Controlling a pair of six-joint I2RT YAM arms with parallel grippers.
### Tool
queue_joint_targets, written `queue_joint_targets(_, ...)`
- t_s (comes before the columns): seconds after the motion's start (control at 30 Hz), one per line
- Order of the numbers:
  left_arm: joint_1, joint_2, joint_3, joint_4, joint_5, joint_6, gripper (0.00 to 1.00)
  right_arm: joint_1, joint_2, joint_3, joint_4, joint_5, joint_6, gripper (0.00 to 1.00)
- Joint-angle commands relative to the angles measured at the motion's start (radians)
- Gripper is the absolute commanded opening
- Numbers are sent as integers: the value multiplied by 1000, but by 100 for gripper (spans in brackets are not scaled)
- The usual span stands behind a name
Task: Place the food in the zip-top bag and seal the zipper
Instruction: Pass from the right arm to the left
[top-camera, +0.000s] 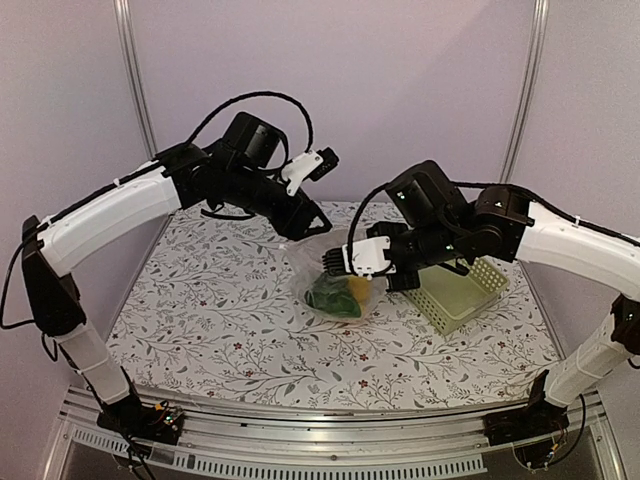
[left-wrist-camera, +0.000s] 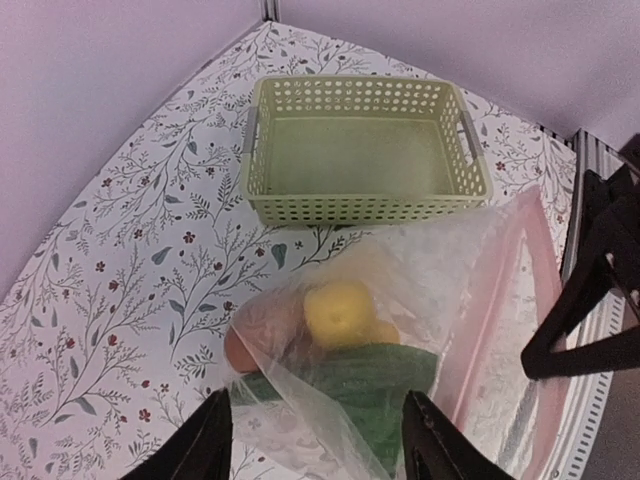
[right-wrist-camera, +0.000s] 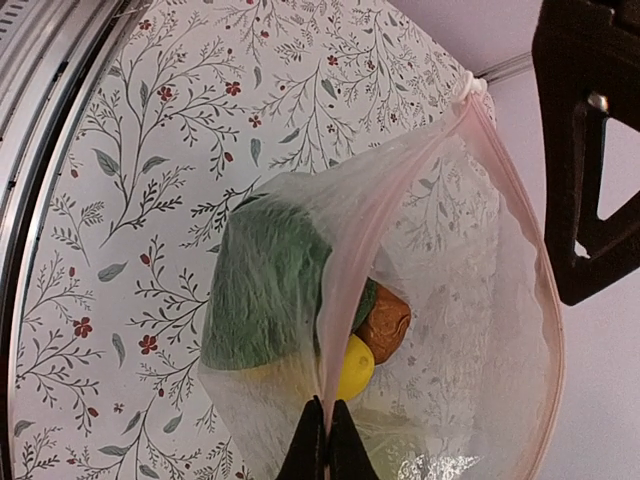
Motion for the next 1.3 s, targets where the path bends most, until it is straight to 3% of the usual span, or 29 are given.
queue_joint_targets(0.0, -21, -152, -135, 57, 13, 72, 58, -6, -50, -9, 19, -42, 6, 0)
queue_joint_targets(0.23, -21, -181, -179, 58, -11, 73, 58, -8, -56, -22, 18, -56, 11, 0)
queue_joint_targets(0.37, -21, -122, -135, 65, -124, 72, 55, -8, -52, -23, 16, -62, 9, 0)
queue_joint_targets(0.5, -22, -36, -58, 42, -115, 90, 51, -8, -58, -24, 5, -77, 15, 0)
queue_joint_targets(0.63, -25, 21, -8, 24, -74, 98, 40, -8, -62, -27, 3, -83, 23, 0)
queue_joint_targets(0.77, -33, 37, -4, 47, -48, 97, 13, -18, -73, -22, 3, -119, 38, 1)
queue_joint_targets(0.83, -35, 40, 0, 58, -40, 85, 4, -37, -81, -7, -4, -156, 55, 12)
queue_joint_targets(1.0, -35, 35, -11, 74, -52, 53, 0, -211, -142, 75, -76, -437, 108, 37)
queue_joint_targets(1.1, -33, 30, -34, 77, -60, 44, 0, -339, -187, 71, -70, -563, 153, 39)
queue_joint_targets(1.27, -34, 11, -81, 116, -54, 43, 0, -488, -225, -34, 25, -593, 278, 39)
